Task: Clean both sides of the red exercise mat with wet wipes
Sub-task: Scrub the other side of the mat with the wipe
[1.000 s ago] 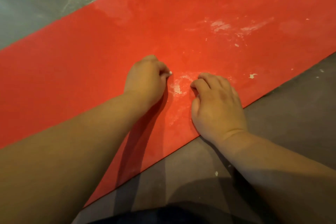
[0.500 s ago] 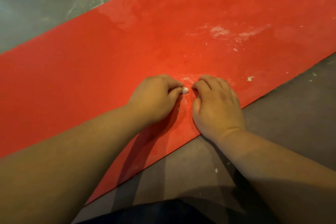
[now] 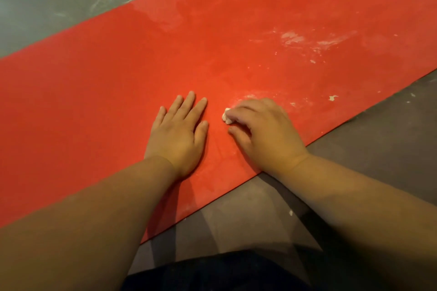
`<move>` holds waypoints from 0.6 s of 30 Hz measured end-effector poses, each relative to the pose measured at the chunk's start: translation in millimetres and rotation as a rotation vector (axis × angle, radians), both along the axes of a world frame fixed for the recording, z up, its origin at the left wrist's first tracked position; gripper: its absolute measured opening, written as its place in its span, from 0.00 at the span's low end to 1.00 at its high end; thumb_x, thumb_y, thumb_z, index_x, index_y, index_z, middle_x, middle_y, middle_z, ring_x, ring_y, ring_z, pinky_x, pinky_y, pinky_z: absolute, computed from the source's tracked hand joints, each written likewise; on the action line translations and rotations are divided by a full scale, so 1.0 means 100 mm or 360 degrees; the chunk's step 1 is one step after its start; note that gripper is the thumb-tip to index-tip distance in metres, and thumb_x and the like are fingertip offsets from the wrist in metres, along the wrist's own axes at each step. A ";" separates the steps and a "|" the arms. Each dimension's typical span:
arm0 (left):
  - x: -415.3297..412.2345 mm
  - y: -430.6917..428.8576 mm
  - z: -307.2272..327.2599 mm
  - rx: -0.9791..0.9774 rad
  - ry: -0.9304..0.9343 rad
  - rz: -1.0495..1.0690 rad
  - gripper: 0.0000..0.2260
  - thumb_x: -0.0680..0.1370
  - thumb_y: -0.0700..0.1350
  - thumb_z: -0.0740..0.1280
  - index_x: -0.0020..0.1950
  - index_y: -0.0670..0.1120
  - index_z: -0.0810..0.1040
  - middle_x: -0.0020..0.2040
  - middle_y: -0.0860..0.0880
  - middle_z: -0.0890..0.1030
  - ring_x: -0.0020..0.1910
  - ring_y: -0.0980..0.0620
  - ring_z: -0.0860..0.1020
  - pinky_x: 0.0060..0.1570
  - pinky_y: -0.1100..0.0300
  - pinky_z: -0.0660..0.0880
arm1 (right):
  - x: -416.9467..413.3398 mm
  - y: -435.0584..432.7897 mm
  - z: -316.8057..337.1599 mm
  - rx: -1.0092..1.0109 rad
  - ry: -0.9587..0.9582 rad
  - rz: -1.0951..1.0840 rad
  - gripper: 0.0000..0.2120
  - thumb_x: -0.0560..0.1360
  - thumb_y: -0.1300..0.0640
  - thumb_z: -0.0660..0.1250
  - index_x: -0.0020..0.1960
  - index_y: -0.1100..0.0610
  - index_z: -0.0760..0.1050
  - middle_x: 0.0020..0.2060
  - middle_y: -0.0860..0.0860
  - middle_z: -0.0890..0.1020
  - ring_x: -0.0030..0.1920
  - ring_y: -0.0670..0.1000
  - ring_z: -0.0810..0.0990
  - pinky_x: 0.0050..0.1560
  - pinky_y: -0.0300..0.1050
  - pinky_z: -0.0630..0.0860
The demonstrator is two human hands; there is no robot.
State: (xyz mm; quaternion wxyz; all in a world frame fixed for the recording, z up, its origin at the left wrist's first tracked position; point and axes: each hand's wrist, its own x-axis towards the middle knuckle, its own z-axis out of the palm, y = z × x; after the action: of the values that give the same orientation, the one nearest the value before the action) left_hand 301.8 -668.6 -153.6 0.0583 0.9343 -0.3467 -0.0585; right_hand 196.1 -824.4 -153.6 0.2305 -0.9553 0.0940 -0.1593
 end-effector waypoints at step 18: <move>0.02 0.18 0.32 0.0300 0.0441 -0.0170 0.27 0.82 0.56 0.54 0.78 0.58 0.45 0.79 0.53 0.40 0.78 0.50 0.41 0.74 0.41 0.43 | -0.29 0.32 0.29 0.0001 0.0290 0.0235 0.12 0.77 0.49 0.64 0.47 0.55 0.82 0.42 0.50 0.76 0.45 0.52 0.75 0.45 0.47 0.72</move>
State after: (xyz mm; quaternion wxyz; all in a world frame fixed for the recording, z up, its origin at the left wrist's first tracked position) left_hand 304.1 -650.6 -121.9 0.0144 0.8989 -0.3773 -0.2222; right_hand 166.8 -792.2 -124.9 0.2324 -0.9701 0.0440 -0.0542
